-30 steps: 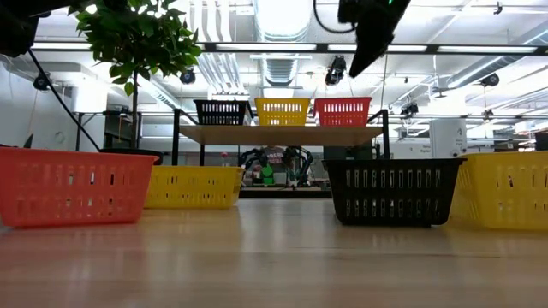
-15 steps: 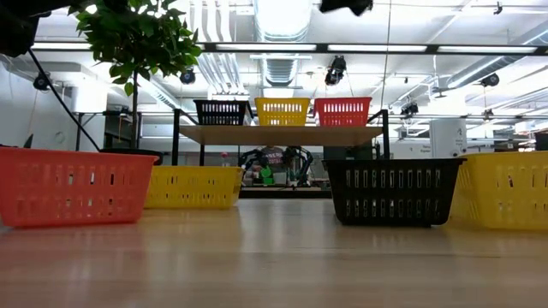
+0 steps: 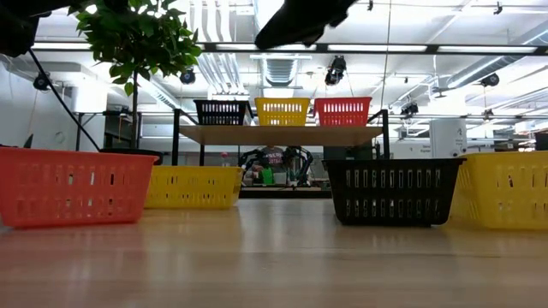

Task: Stack baskets on shelf by color
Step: Stack the left yellow bin on top of the other yellow bin on the shelf

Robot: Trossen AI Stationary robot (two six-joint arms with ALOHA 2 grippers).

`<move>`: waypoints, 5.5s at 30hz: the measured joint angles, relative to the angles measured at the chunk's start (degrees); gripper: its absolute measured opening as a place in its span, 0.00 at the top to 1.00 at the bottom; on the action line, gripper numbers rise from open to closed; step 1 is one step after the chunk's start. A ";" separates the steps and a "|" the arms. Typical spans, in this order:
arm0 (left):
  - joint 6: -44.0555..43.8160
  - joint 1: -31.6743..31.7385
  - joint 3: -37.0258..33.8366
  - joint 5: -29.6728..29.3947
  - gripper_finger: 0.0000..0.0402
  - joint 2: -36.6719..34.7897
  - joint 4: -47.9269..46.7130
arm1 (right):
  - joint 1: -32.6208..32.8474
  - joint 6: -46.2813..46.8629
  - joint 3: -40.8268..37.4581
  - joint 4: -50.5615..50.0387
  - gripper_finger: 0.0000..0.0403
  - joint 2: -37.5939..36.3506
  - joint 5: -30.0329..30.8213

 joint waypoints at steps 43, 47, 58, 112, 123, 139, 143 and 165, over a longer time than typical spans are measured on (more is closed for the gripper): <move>0.02 -0.07 -0.17 0.00 0.97 0.31 -0.06 | -14.02 -34.30 4.17 -1.88 0.64 11.40 -3.35; 0.02 -0.07 -0.17 0.00 0.97 0.34 -0.06 | -14.33 -37.37 4.17 0.61 0.62 14.14 1.57; 0.17 -0.11 -0.28 -0.02 0.97 0.48 -0.05 | -14.88 -44.18 8.49 0.37 0.60 21.17 2.61; 0.09 -0.11 -0.55 -0.02 0.97 0.10 -0.03 | 0.81 2.57 59.12 -61.43 0.97 14.77 31.03; 0.09 -0.11 -0.55 -0.02 0.97 0.14 -0.04 | -16.35 -10.31 59.08 -54.08 0.97 16.87 28.99; 0.13 -0.05 -0.66 -0.02 0.97 0.21 -0.03 | -26.14 -11.82 58.95 -52.21 0.97 20.96 15.41; 0.13 -0.04 -0.66 -0.02 0.97 0.21 -0.03 | -26.14 -10.69 58.92 -52.24 0.97 20.97 14.82; 0.07 -0.07 -0.66 -0.02 0.97 0.21 -0.03 | -26.03 -4.52 57.79 -52.20 0.97 22.97 12.47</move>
